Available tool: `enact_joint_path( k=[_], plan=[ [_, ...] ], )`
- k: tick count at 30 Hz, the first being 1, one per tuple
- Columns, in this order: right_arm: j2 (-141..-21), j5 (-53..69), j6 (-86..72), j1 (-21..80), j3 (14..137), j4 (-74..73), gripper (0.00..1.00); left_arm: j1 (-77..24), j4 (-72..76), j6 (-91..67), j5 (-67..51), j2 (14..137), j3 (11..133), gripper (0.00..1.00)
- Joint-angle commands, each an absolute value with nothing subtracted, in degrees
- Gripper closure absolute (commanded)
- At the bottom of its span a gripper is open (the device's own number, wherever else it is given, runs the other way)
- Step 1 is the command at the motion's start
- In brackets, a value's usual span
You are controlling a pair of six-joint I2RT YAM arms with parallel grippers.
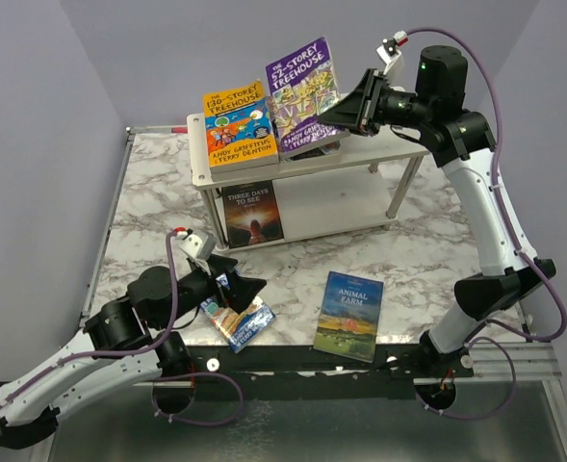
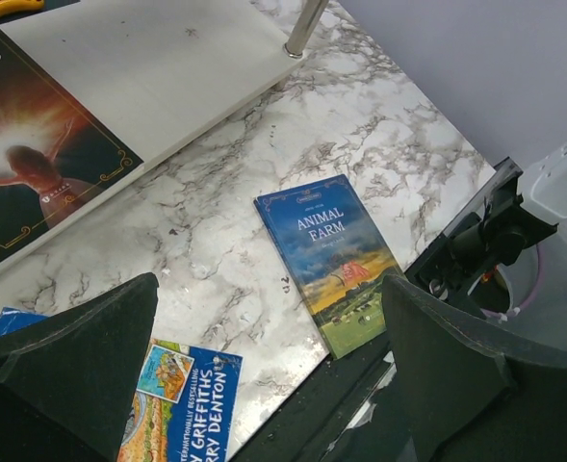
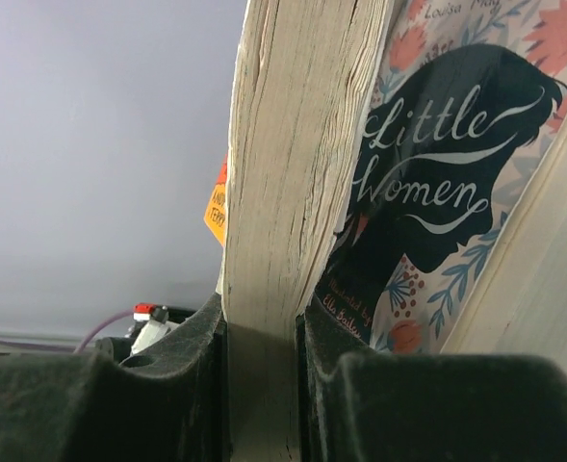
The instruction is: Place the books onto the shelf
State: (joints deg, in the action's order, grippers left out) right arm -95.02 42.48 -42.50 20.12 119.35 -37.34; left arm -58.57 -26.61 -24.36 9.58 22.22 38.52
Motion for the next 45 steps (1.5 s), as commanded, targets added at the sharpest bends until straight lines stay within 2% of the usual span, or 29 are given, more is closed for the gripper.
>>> enact_joint_path(
  k=[1,8,12,17,20,25,29,45],
  plan=[
    [-96.0,47.9,-44.7,19.6,117.6,-33.1,0.99,-58.5,-25.7,-23.7,8.9,21.5,37.9,0.01],
    [-95.6,47.4,-46.8,19.4,112.1,-30.0,0.99,-58.5,-25.7,-23.6,8.9,21.3,37.9,0.01],
    [-95.7,47.7,-47.2,19.4,110.5,-29.1,0.92,-58.5,-25.7,-23.7,9.0,20.9,37.9,0.01],
    [-95.8,46.9,-46.5,19.4,110.4,-29.8,0.77,-58.5,-25.7,-23.8,9.0,21.0,37.9,0.01],
    [-95.9,46.4,-46.1,19.2,110.5,-30.2,0.72,-58.5,-25.7,-23.7,8.9,21.1,37.8,0.01],
    [-95.6,43.7,-44.2,19.0,110.8,-32.2,0.51,-58.4,-25.7,-23.7,8.8,21.2,37.8,0.01],
    [-95.1,42.1,-42.3,18.9,111.2,-33.6,0.44,-58.5,-25.7,-23.8,8.9,21.2,37.8,0.01],
    [-92.1,26.0,-29.1,18.9,117.7,-45.9,0.33,-58.4,-25.7,-23.6,8.8,21.1,37.8,0.01]
  ],
)
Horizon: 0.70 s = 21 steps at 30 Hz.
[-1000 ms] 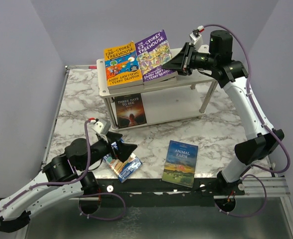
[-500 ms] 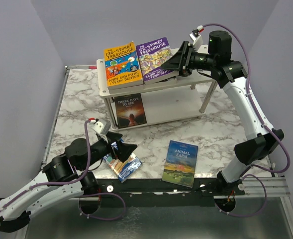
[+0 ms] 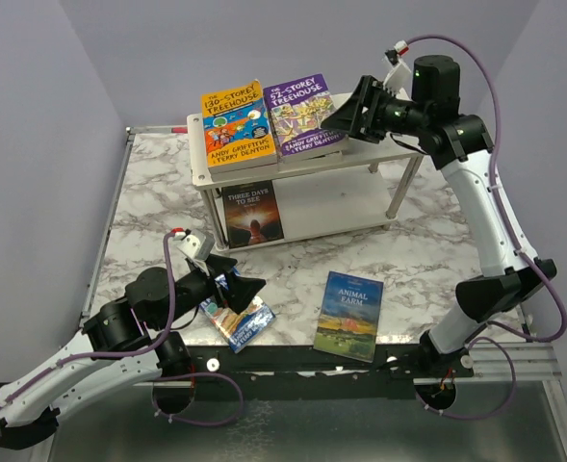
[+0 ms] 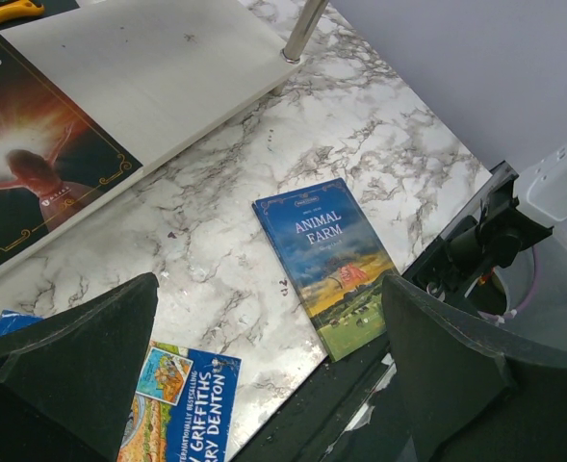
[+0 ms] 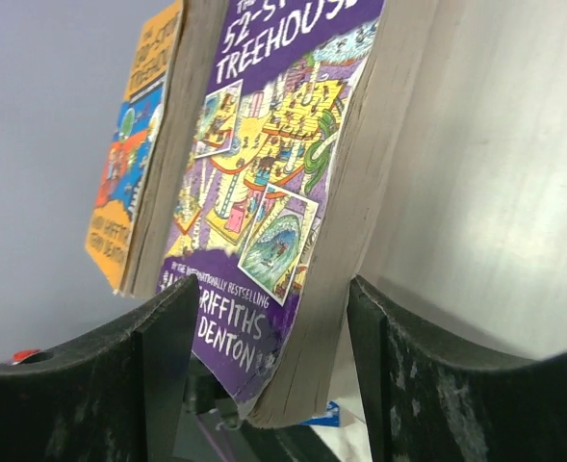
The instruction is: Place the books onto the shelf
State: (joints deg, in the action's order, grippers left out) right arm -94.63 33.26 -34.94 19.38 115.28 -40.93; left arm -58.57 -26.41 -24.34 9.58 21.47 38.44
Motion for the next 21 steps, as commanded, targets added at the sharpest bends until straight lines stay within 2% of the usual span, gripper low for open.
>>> enact_joint_path(
  k=[1,9,16,21],
  plan=[
    [-91.7,24.5,-28.2,19.0,117.9,-46.2,0.33,-58.5,-25.7,-23.6,8.8,21.1,37.9,0.01],
    [-89.4,13.5,-24.7,18.9,118.4,-44.9,0.34,-58.4,-25.6,-23.5,8.6,21.2,37.8,0.01],
    [-92.5,15.9,-25.1,19.0,120.4,-44.4,0.50,-58.4,-25.5,-23.6,8.7,21.2,37.8,0.01],
    [-93.6,17.7,-25.6,19.6,120.1,-43.9,0.53,-58.5,-25.5,-23.6,8.7,21.3,37.8,0.01]
  ],
)
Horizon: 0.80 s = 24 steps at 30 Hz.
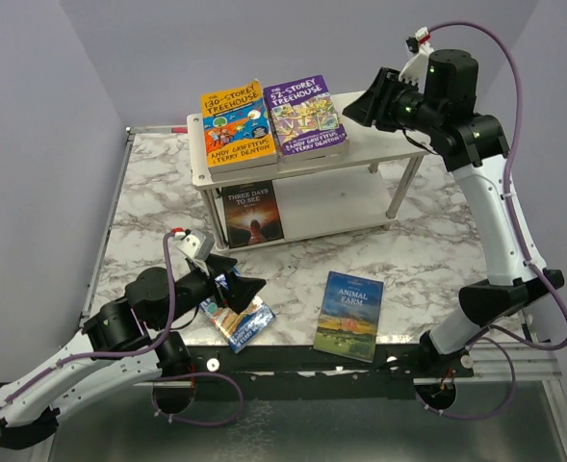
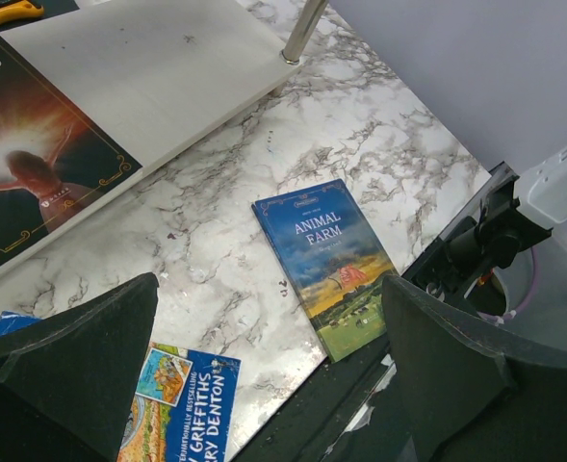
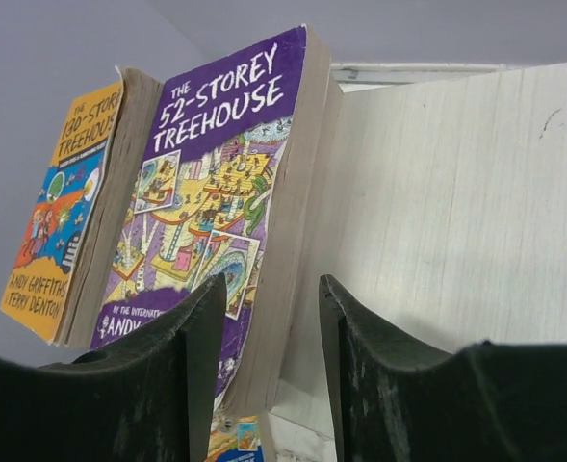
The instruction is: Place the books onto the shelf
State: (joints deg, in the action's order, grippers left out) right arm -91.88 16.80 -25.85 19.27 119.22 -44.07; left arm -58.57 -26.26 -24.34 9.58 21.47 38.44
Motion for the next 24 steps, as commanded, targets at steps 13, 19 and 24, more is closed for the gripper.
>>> enact_joint_path(
  k=[13,19,24],
  plan=[
    [-95.9,17.2,-25.2,24.1,120.2,-44.4,0.63,-58.4,-25.5,-23.5,8.7,21.3,37.8,0.01],
    [-96.2,17.4,-25.5,25.3,120.1,-43.9,0.71,-58.4,-25.4,-23.6,8.7,21.4,37.8,0.01],
    [-95.9,17.0,-25.1,25.7,120.3,-44.4,0.73,-58.4,-25.5,-23.6,8.6,21.8,37.8,0.01]
  ],
)
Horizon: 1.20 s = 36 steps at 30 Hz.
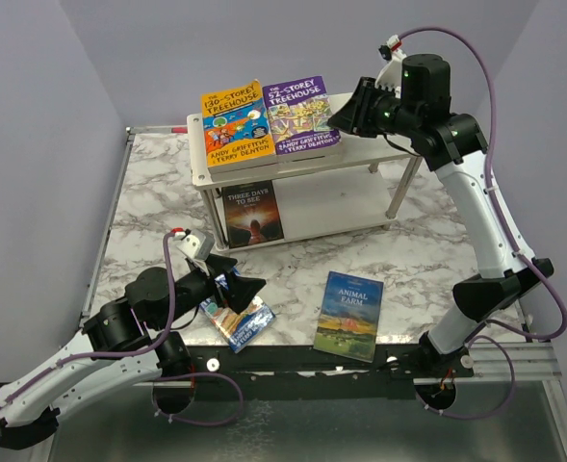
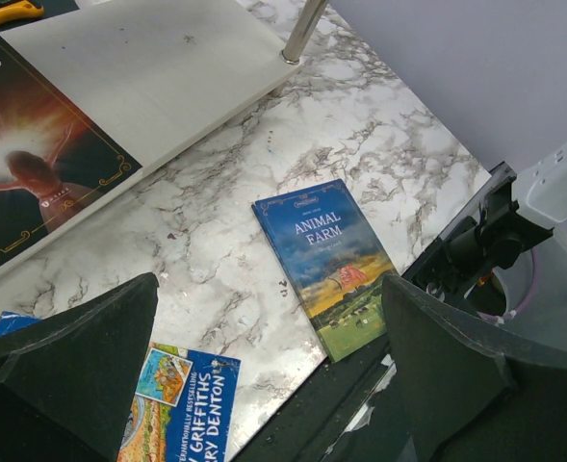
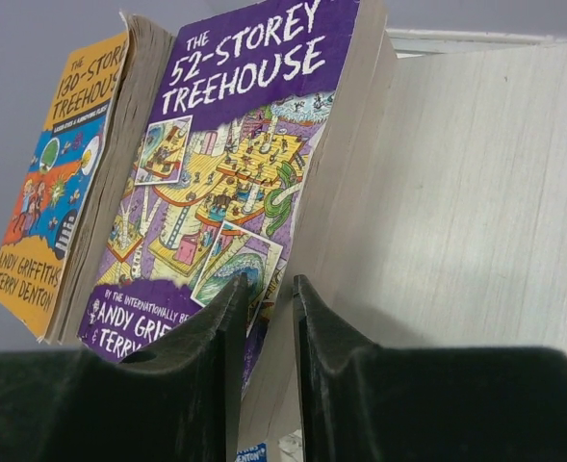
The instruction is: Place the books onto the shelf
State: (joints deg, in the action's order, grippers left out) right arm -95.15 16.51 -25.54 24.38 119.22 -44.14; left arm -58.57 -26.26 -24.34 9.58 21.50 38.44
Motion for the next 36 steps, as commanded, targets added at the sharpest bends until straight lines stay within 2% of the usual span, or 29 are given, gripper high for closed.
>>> enact_joint_path(
  k=[1,7,13,20,26,36],
  plan=[
    [-95.6,16.2,-25.0,25.7,120.1,-44.5,0.73,-58.4,-25.5,-23.6,8.6,21.9,37.8,0.01],
    [-89.8,8.4,-24.0,25.7,116.9,-44.0,0.53,-58.5,-25.6,-24.6,9.8,22.4,37.9,0.01],
    [-78.6,2.4,-22.2,25.7,107.3,-42.1,0.37,-58.4,-26.0,-27.1,11.8,24.9,38.4,0.01],
    [-62.1,0.3,-23.0,25.7,88.8,-42.8,0.30,-58.5,-23.2,-31.1,7.9,31.4,36.9,0.01],
    [-49.7,0.5,-30.3,25.7,66.7,-43.8,0.26,-58.6,-17.3,-32.5,2.1,39.4,34.7,0.01],
    [-38.8,-2.0,-45.5,25.7,39.6,-46.9,0.21,-60.4,-6.6,-38.4,1.3,52.0,31.1,0.01]
  ],
)
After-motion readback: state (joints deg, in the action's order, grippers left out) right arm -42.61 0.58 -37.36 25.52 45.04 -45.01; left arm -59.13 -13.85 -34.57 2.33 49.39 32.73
